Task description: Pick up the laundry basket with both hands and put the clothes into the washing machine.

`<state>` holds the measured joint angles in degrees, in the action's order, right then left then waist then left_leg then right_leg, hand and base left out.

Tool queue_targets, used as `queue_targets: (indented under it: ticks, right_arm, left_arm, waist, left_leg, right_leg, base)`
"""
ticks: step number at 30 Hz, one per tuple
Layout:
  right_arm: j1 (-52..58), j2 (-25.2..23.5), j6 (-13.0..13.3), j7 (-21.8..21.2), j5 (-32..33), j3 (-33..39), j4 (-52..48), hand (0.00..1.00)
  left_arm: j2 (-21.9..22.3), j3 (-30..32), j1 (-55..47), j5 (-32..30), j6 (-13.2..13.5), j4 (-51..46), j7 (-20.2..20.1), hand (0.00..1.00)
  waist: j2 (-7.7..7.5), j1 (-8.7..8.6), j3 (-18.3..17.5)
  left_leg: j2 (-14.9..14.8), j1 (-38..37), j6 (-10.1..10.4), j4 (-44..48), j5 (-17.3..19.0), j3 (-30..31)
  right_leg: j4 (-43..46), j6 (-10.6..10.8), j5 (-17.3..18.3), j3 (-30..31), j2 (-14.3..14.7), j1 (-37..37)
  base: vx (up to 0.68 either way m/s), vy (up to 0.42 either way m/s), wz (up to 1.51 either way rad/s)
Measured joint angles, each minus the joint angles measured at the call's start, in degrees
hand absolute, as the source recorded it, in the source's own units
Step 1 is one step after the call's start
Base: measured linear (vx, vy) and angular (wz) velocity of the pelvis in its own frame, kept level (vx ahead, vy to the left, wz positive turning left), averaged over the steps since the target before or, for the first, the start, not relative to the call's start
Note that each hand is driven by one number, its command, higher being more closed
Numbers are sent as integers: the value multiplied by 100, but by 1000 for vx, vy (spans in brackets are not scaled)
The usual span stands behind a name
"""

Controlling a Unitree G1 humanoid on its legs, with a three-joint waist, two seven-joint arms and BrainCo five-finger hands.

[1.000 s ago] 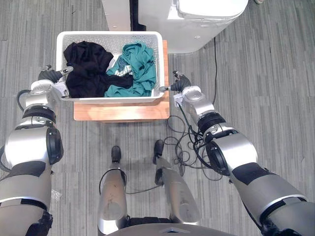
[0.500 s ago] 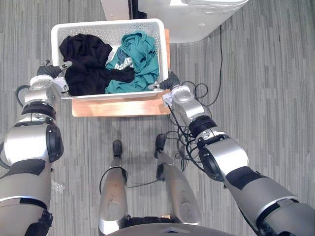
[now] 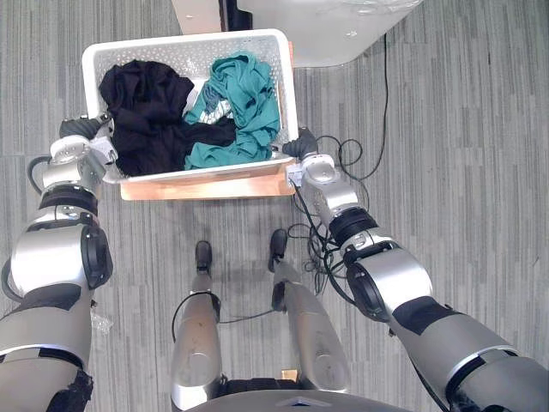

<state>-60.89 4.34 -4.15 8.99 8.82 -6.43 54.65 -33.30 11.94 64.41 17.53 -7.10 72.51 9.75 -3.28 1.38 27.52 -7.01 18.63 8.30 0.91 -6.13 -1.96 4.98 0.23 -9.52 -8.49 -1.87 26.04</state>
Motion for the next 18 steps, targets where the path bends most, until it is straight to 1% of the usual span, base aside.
queue_targets:
  ticks: [5,13,14,18]
  right_arm:
    - [129,46,0,-2,0,-9,-29,100]
    - [238,72,-9,-4,4,-30,-35,100]
    - [288,77,-21,-5,5,-38,-58,100]
    - [537,84,-113,-4,-10,-65,-502,100]
  left_arm:
    - [127,-104,-94,18,-8,-2,64,100]
    - [206,-347,-169,-23,-88,-2,116,100]
    - [236,-388,-184,-32,-133,-2,117,100]
    - [256,-468,-300,-33,-139,-5,119,100]
  waist:
    - [1,12,0]
    - [4,4,-1]
    - [4,4,-2]
    - [6,-12,-3]
  left_leg:
    - [-1,-87,1,1,-6,3]
    - [-3,-249,5,14,-17,31]
    - [-2,-329,5,14,-17,36]
    - [1,-495,5,7,-15,48]
  right_leg:
    - [4,-4,-3,0,1,-82]
    - [12,-7,-4,-21,2,-264]
    - [13,-8,-3,-26,0,-355]
    - [49,-32,33,-43,-11,-509]
  base:
    - [0,0,0]
    - [0,0,0]
    - [0,0,0]
    - [1,-10,2]
